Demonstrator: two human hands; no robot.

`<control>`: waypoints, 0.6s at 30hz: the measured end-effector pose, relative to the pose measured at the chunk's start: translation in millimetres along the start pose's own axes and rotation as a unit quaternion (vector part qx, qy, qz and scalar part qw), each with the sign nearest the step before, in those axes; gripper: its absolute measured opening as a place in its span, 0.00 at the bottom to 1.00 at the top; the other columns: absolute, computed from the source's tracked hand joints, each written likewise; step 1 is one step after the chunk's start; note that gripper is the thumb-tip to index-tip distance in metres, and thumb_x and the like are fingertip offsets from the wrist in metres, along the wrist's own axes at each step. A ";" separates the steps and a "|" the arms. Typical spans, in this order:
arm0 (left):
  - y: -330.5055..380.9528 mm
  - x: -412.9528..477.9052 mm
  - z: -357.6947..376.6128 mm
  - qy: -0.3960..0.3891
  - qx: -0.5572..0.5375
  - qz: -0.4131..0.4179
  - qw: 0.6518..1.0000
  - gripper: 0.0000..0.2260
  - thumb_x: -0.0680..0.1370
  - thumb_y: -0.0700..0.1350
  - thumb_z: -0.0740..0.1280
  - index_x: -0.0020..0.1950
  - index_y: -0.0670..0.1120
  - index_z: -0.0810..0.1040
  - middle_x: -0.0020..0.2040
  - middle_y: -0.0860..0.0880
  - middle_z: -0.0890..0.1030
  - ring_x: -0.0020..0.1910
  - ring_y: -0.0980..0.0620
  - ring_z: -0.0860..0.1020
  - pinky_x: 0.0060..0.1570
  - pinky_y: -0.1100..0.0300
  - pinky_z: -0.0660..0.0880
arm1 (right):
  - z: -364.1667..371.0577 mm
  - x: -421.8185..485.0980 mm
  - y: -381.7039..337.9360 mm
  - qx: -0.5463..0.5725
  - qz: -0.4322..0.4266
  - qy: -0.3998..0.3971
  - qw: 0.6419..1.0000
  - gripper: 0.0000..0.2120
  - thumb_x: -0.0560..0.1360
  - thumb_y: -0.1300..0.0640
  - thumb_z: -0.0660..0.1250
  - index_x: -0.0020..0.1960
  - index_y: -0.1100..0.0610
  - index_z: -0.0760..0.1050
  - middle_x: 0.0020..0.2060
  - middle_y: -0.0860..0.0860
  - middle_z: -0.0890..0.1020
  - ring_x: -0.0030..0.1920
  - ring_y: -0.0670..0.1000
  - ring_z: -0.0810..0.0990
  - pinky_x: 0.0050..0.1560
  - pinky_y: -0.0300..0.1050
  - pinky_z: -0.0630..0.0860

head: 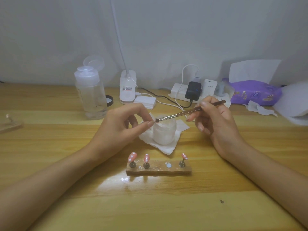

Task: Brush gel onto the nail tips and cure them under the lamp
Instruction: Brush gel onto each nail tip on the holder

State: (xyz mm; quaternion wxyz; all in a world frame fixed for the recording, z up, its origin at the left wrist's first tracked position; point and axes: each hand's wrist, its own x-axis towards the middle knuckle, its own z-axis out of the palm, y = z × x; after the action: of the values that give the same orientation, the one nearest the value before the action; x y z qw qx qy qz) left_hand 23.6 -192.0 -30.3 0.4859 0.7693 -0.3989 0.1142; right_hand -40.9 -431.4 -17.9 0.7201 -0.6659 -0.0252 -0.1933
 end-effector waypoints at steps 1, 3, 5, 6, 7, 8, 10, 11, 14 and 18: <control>-0.2 0.0 -0.2 0.001 0.000 -0.001 1.000 0.04 0.76 0.45 0.73 0.42 0.50 0.80 0.40 0.61 0.80 0.33 0.55 0.76 0.34 0.69 0.68 | 0.4 0.4 0.5 -0.006 0.006 0.003 1.000 0.12 0.83 0.58 0.58 0.40 0.53 0.70 0.32 0.54 0.84 0.23 0.46 0.70 0.22 0.34 0.62; 0.0 0.0 0.0 0.003 0.008 0.002 1.000 0.05 0.76 0.44 0.74 0.42 0.50 0.80 0.38 0.63 0.78 0.31 0.57 0.74 0.33 0.72 0.66 | -0.2 1.8 0.6 -0.009 0.019 0.022 1.000 0.12 0.82 0.59 0.58 0.40 0.54 0.69 0.31 0.54 0.83 0.23 0.46 0.70 0.23 0.34 0.62; 0.9 -0.5 0.1 0.000 0.011 0.002 1.000 0.05 0.76 0.42 0.74 0.42 0.49 0.80 0.37 0.65 0.77 0.29 0.58 0.71 0.32 0.74 0.65 | -0.8 1.7 0.4 0.000 0.015 0.028 0.999 0.12 0.82 0.59 0.58 0.40 0.54 0.69 0.31 0.54 0.83 0.23 0.46 0.69 0.22 0.34 0.62; 1.4 -0.4 0.2 -0.001 0.008 0.002 1.000 0.05 0.76 0.41 0.73 0.42 0.48 0.80 0.36 0.66 0.77 0.27 0.59 0.70 0.32 0.75 0.64 | -0.7 1.5 -0.1 0.004 0.008 0.021 1.000 0.12 0.82 0.58 0.58 0.40 0.54 0.69 0.31 0.54 0.83 0.23 0.46 0.70 0.23 0.34 0.62; 1.7 -0.3 0.3 -0.003 0.001 0.001 1.000 0.05 0.76 0.41 0.73 0.42 0.47 0.80 0.35 0.66 0.77 0.26 0.59 0.68 0.31 0.75 0.64 | -0.2 1.1 -0.6 0.003 0.002 0.010 1.000 0.11 0.82 0.57 0.59 0.40 0.54 0.69 0.31 0.53 0.83 0.24 0.46 0.70 0.23 0.34 0.62; 1.9 -0.4 0.5 -0.005 -0.007 -0.002 1.000 0.05 0.76 0.40 0.73 0.42 0.47 0.80 0.35 0.66 0.76 0.26 0.58 0.67 0.31 0.75 0.63 | 0.4 0.4 -0.5 -0.004 0.001 0.001 1.000 0.10 0.81 0.56 0.59 0.40 0.54 0.70 0.32 0.54 0.83 0.24 0.47 0.70 0.23 0.34 0.63; 2.6 -0.7 0.3 -0.008 -0.021 -0.005 1.000 0.05 0.77 0.40 0.73 0.42 0.46 0.79 0.35 0.66 0.76 0.25 0.58 0.66 0.31 0.75 0.63 | 1.4 0.4 0.3 -0.015 0.011 0.006 1.000 0.11 0.82 0.58 0.59 0.40 0.54 0.70 0.31 0.54 0.83 0.24 0.46 0.71 0.22 0.34 0.63; 2.9 -0.6 0.4 -0.008 -0.025 -0.005 1.000 0.05 0.77 0.40 0.73 0.42 0.46 0.79 0.35 0.66 0.76 0.25 0.58 0.66 0.30 0.75 0.63 | 1.3 0.9 0.4 -0.015 0.017 0.016 1.000 0.12 0.82 0.59 0.58 0.40 0.55 0.69 0.31 0.54 0.83 0.24 0.46 0.70 0.22 0.34 0.62; 3.8 -0.4 0.5 -0.010 -0.026 -0.004 1.000 0.05 0.77 0.40 0.73 0.42 0.46 0.79 0.34 0.67 0.76 0.25 0.58 0.65 0.31 0.75 0.62 | -0.4 0.6 -0.9 -0.001 0.016 0.021 1.000 0.12 0.82 0.60 0.57 0.40 0.54 0.69 0.30 0.54 0.83 0.24 0.46 0.70 0.22 0.34 0.62; 4.4 -0.6 0.7 -0.010 -0.023 -0.004 1.000 0.06 0.77 0.40 0.73 0.41 0.46 0.79 0.33 0.67 0.75 0.24 0.59 0.64 0.30 0.75 0.62 | 1.2 -0.5 -0.9 -0.013 0.011 0.006 1.000 0.12 0.83 0.59 0.57 0.41 0.55 0.70 0.32 0.54 0.84 0.24 0.46 0.71 0.22 0.34 0.63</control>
State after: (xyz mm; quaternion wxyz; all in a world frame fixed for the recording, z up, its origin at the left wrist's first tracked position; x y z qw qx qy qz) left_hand 19.9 -193.2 -28.0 0.5000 0.7605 -0.4033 0.0951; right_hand -41.4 -430.2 -17.0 0.7138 -0.6741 -0.0114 -0.1896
